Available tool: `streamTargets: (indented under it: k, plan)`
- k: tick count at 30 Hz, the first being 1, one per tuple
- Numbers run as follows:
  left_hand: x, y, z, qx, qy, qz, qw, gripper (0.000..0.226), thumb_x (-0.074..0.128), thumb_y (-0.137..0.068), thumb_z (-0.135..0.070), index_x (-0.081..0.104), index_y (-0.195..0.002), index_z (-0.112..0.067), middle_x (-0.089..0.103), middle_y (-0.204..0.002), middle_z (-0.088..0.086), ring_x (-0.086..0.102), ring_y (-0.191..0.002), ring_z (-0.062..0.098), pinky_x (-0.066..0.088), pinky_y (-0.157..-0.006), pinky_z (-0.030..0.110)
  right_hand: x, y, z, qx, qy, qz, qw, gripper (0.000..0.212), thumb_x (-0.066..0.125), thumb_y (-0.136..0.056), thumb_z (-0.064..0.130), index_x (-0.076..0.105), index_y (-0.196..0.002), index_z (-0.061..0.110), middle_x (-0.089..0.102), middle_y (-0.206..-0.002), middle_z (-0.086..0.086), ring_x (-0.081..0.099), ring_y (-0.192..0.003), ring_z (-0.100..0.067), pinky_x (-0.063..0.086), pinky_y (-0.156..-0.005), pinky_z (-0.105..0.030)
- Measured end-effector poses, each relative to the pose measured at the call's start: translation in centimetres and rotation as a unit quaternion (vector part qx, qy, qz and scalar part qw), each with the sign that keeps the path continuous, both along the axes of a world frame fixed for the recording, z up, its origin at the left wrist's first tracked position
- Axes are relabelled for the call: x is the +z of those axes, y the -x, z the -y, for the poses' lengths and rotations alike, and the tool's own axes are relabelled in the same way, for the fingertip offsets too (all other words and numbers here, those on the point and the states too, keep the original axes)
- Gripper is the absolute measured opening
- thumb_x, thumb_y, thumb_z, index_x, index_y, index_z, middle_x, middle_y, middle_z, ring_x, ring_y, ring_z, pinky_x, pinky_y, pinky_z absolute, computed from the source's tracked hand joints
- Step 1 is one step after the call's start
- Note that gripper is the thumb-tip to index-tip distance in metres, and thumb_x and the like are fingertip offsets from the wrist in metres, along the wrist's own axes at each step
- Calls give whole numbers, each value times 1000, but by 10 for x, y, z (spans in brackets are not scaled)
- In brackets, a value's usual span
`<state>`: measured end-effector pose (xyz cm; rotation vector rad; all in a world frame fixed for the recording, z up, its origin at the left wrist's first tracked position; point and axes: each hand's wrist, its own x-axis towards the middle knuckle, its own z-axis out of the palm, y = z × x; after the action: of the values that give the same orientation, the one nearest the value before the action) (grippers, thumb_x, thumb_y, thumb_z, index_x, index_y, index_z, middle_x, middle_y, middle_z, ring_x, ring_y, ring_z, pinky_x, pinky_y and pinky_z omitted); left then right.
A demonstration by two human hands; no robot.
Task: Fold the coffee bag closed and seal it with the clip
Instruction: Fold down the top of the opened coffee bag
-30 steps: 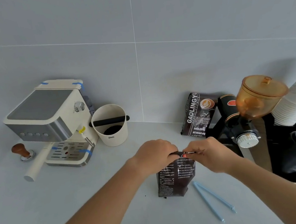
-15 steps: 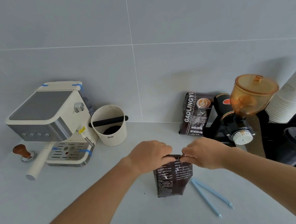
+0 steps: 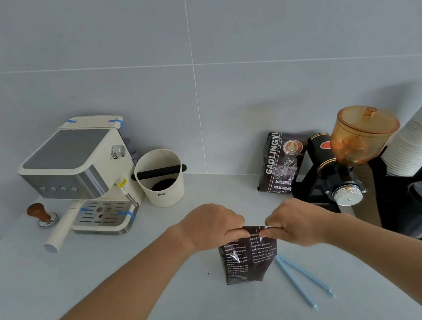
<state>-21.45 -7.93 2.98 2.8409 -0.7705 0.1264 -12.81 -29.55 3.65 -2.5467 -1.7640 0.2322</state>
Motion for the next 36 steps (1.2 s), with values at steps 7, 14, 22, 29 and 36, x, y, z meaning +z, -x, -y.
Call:
streamTargets:
  k: [7,14,22,29,36]
  plan:
    - [2,11,-8,34,46,-74,996,29,48,-99,-32,57,-85,-7,61,-79,7,41,-74,13,32,-67,27,-2,7,2,-14,-34,-42,998,63,29,-94,59,54,-73,5,56,-64,-10,46,-58,-25,27,-52,-27]
    - [-6,27,-12,110,174,-114,972,20,61,-91,-33,67,-85,-15,65,-78,-6,55,-74,10,46,-70,29,-20,18,6,-47,-82,-112,989,62,33,-94,59,50,-68,4,55,-61,-13,45,-55,-27,28,-50,-26]
    - [-18,42,-9,204,385,-229,871,10,65,-90,-13,74,-88,-10,70,-61,-13,59,-57,-1,43,-59,10,-35,36,15,-127,-127,-265,947,67,42,-89,63,47,-67,0,46,-58,-16,38,-53,-21,31,-50,-30]
    - [-32,38,-2,258,491,-260,791,13,64,-90,-10,72,-82,-7,73,-71,1,65,-68,9,50,-67,23,-49,54,11,-253,-157,-390,871,52,54,-94,42,45,-63,1,43,-56,-3,38,-53,-15,33,-52,-30]
    - [-35,28,4,279,559,-323,712,18,60,-93,-13,76,-85,-14,74,-81,5,68,-77,15,54,-77,29,-62,62,8,-316,-217,-467,797,53,53,-86,49,40,-65,3,38,-61,-12,30,-60,-25,24,-52,-32]
